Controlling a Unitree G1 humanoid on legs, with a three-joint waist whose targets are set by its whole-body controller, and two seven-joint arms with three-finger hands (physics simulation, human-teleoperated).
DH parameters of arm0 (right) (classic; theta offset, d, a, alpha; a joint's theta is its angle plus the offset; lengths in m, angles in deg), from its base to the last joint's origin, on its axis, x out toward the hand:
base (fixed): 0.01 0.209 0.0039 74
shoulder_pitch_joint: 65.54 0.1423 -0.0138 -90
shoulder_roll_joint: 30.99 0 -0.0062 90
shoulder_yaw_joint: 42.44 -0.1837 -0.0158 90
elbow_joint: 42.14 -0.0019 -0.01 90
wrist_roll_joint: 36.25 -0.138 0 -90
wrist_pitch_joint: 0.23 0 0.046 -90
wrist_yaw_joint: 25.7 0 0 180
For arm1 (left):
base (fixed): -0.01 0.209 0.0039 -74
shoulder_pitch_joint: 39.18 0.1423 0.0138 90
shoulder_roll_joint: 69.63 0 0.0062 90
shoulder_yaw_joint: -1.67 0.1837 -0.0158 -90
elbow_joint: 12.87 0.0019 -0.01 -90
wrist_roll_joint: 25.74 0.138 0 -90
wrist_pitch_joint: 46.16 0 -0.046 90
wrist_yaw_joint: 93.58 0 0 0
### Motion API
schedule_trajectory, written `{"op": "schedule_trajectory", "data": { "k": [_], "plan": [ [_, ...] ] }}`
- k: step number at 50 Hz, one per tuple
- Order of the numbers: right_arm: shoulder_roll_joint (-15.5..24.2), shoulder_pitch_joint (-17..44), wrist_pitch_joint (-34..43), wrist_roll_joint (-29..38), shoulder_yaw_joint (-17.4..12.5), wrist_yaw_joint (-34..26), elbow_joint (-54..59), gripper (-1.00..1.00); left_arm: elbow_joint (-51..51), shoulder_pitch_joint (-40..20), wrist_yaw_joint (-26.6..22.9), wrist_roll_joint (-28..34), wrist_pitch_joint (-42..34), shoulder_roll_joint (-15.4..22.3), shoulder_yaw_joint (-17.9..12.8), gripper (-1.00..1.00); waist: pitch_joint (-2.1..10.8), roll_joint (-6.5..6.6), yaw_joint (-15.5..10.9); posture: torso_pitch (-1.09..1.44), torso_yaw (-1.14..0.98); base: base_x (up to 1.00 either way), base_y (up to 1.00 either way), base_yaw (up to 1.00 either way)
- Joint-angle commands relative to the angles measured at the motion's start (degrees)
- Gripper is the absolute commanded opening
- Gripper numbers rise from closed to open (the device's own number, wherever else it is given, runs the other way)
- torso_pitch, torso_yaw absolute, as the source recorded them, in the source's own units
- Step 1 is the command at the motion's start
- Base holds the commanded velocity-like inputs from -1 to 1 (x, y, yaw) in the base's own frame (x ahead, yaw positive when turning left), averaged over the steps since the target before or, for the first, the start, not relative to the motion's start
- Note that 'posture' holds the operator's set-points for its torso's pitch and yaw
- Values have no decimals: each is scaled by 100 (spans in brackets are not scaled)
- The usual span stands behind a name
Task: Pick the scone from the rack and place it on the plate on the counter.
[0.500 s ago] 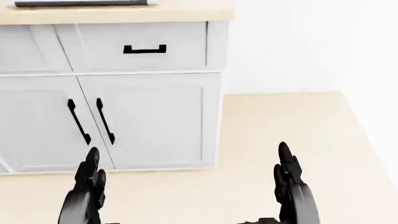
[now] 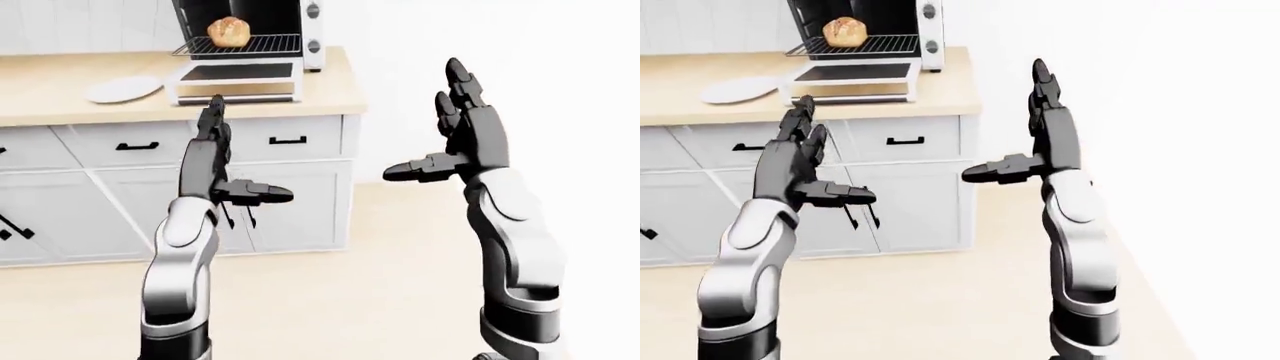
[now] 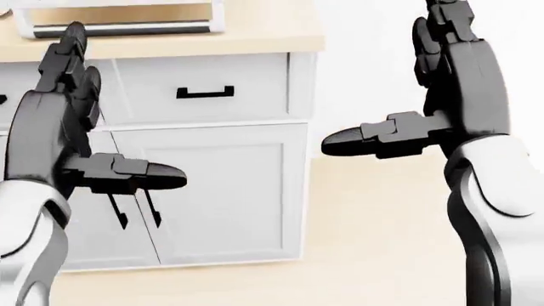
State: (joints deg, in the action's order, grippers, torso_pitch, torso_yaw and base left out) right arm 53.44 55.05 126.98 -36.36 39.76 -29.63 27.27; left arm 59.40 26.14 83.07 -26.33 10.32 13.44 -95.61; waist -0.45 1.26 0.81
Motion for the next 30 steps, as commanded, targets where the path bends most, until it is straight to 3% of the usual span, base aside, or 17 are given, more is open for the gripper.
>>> {"op": "schedule_trajectory", "data": {
  "k": [1,3,4,6,11,15,17,18,21,23,27,29,30],
  "plan": [
    [73,338,80,-59,57,-89,-103,100,-92,-280,42,-21,-85,157,-163,100,37,44,-23,0,0,15,24,0],
    [144,515,123,-97,2,-112,-29,100,-26,-550,73,-78,-216,298,-278,100,55,393,5,0,0,14,25,0],
    [179,583,163,-126,-30,-111,-44,100,11,-653,88,-86,-236,376,-299,100,29,261,-28,0,0,15,26,0],
    [247,660,213,-153,-55,-100,-82,100,15,-766,108,-135,-290,469,-335,100,-37,282,-6,0,0,15,25,0],
    [445,907,512,-244,-148,-121,-305,100,-178,-1036,240,-298,-555,620,-414,100,-53,78,-30,0,0,15,27,0],
    [499,909,642,-319,-193,-90,-469,100,-242,-1171,297,-355,-665,679,-393,100,-146,-239,-80,0,0,19,36,0],
    [557,927,770,-361,-235,-96,-589,100,-249,-1257,327,-381,-713,715,-413,100,-71,-509,-102,0,0,19,36,0],
    [581,955,825,-387,-257,-94,-628,100,-246,-1288,327,-389,-729,739,-411,100,-81,-342,-49,0,0,20,37,0],
    [629,1040,928,-456,-288,-50,-714,100,-171,-1434,363,-430,-725,806,-438,100,-39,-450,-54,0,0,20,36,0],
    [648,1104,999,-495,-271,-23,-764,100,-220,-1511,406,-472,-796,856,-479,100,-13,-407,-58,0,0,19,36,0],
    [705,1206,1039,-544,-280,-10,-738,100,-264,-1526,423,-498,-833,966,-515,100,-120,-113,4,0,0,20,37,0],
    [728,1250,1081,-561,-270,-14,-761,100,-303,-1516,449,-509,-840,984,-540,100,-49,195,41,0,0,20,36,0],
    [745,1269,1103,-573,-288,-14,-777,100,-314,-1505,472,-507,-832,1000,-563,100,41,472,35,0,0,20,37,0]
  ]
}}
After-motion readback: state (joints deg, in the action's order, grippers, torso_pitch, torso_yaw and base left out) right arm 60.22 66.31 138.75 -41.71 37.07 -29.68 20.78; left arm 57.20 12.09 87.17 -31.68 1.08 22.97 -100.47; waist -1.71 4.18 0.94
